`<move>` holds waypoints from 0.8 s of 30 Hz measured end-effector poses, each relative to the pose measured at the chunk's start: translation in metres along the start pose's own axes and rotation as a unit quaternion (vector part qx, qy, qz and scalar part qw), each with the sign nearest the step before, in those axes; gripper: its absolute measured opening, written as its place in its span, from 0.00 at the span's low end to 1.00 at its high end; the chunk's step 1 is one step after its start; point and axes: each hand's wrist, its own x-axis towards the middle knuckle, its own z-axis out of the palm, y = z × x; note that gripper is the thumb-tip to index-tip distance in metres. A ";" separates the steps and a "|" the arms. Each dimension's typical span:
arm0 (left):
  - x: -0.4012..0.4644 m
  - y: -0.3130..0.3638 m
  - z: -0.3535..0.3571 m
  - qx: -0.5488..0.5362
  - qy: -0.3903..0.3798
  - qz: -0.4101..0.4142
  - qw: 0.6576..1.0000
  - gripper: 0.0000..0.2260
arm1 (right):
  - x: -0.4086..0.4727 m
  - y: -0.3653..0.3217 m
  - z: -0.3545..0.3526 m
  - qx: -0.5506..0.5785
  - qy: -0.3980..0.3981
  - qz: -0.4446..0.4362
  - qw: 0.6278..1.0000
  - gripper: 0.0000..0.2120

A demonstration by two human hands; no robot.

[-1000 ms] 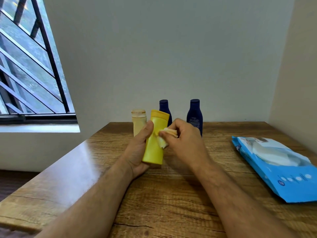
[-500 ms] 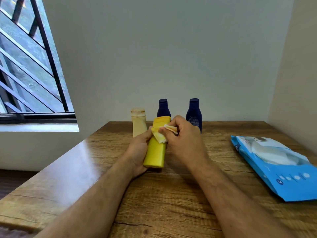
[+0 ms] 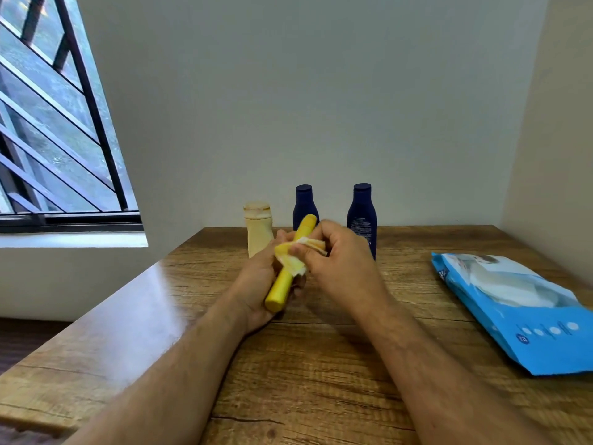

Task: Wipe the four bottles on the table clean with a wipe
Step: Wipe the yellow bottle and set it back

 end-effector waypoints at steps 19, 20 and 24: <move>-0.008 0.007 0.002 -0.117 -0.053 -0.021 0.992 0.32 | -0.003 0.004 -0.001 -0.092 -0.100 -0.082 0.987 0.12; -0.006 0.007 0.002 -0.114 -0.020 -0.015 0.993 0.29 | -0.003 0.004 -0.001 -0.102 -0.119 -0.082 0.984 0.12; -0.001 0.008 0.000 -0.129 0.071 0.002 0.989 0.24 | -0.003 0.002 0.002 -0.123 -0.104 -0.082 0.984 0.12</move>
